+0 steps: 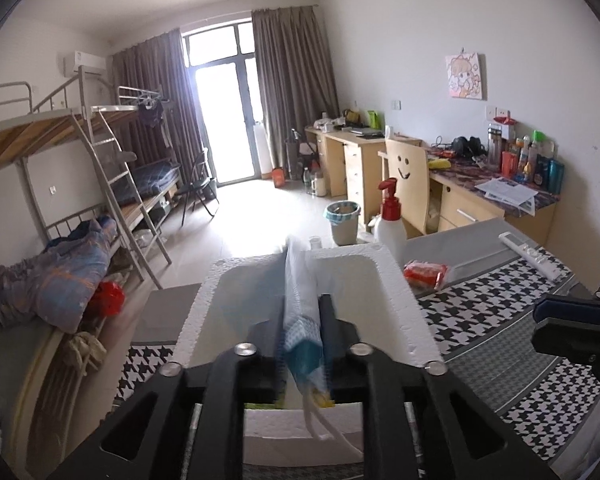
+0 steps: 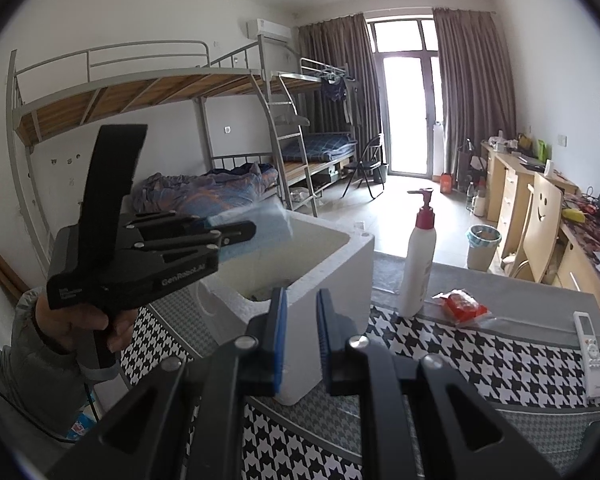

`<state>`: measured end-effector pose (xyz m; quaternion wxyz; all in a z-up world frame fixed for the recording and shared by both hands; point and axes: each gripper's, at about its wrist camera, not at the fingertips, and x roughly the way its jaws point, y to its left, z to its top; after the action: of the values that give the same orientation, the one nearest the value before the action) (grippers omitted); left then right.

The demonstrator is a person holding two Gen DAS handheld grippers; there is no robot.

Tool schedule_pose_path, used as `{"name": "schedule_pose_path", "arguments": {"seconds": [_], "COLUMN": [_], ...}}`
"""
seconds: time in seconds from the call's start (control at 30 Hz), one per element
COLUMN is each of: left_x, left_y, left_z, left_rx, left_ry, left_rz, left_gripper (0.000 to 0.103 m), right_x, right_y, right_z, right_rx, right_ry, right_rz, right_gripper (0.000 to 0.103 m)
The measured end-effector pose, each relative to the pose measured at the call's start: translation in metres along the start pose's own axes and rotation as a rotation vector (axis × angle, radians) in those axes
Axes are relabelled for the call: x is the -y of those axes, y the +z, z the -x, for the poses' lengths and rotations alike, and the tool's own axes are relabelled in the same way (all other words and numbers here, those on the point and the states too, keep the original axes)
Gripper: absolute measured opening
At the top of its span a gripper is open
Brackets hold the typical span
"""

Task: Organize soft objects

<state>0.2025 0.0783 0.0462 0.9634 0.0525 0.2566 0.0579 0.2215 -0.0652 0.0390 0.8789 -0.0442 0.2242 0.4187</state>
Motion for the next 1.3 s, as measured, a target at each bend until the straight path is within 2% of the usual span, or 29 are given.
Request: {"name": "schedule_pose_path", "arguments": {"seconds": [0.03, 0.1, 0.13, 0.2, 0.4, 0.47, 0.53, 0.6, 0.63, 0.67, 1.0, 1.03, 1.1, 1.17, 1.3], "left_x": [-0.002, -0.005, -0.009, -0.013, -0.02, -0.018, -0.016, -0.015, -0.015, -0.016, -0.008, -0.008, -0.006, -0.006, -0.005], "left_y": [0.0, 0.0, 0.0, 0.001, -0.001, -0.003, -0.004, -0.006, -0.007, -0.008, -0.02, -0.021, -0.022, -0.024, -0.026], "left_z": [-0.001, 0.002, 0.004, 0.008, 0.023, 0.029, 0.036, 0.045, 0.05, 0.053, 0.1, 0.105, 0.111, 0.117, 0.13], "left_rx": [-0.002, 0.008, 0.016, 0.032, 0.07, 0.085, 0.096, 0.109, 0.117, 0.122, 0.206, 0.213, 0.222, 0.227, 0.247], "left_ry": [0.008, 0.017, 0.021, 0.028, 0.034, 0.044, 0.051, 0.055, 0.052, 0.049, 0.067, 0.072, 0.072, 0.065, 0.079], "left_rz": [0.002, 0.012, 0.024, 0.04, 0.083, 0.082, 0.077, 0.081, 0.087, 0.093, 0.102, 0.103, 0.106, 0.109, 0.115], "left_gripper": [0.035, 0.059, 0.065, 0.086, 0.102, 0.102, 0.102, 0.102, 0.102, 0.102, 0.102, 0.102, 0.102, 0.102, 0.102], "right_x": [0.0, 0.0, 0.0, 0.0, -0.007, -0.009, -0.01, -0.013, -0.014, -0.018, -0.032, -0.033, -0.036, -0.039, -0.047], "right_y": [0.0, 0.001, 0.001, 0.001, 0.0, -0.001, 0.0, -0.001, -0.002, -0.002, -0.006, -0.008, -0.009, -0.01, -0.01], "right_z": [0.0, 0.0, 0.0, 0.002, 0.009, 0.012, 0.014, 0.019, 0.022, 0.028, 0.047, 0.05, 0.056, 0.063, 0.073], "right_rx": [-0.001, -0.001, 0.0, 0.003, 0.013, 0.021, 0.025, 0.042, 0.061, 0.086, 0.12, 0.124, 0.138, 0.157, 0.177], "right_ry": [0.0, -0.001, -0.003, -0.005, -0.005, -0.006, -0.013, -0.031, -0.045, -0.062, -0.082, -0.087, -0.104, -0.123, -0.132], "right_rz": [-0.001, -0.002, -0.004, -0.005, -0.003, -0.003, -0.002, -0.002, 0.0, 0.01, 0.026, 0.023, 0.018, 0.022, 0.032], "right_gripper": [0.018, 0.018, 0.018, 0.018, 0.018, 0.018, 0.027, 0.07, 0.077, 0.08, 0.081, 0.082, 0.094, 0.101, 0.102]}}
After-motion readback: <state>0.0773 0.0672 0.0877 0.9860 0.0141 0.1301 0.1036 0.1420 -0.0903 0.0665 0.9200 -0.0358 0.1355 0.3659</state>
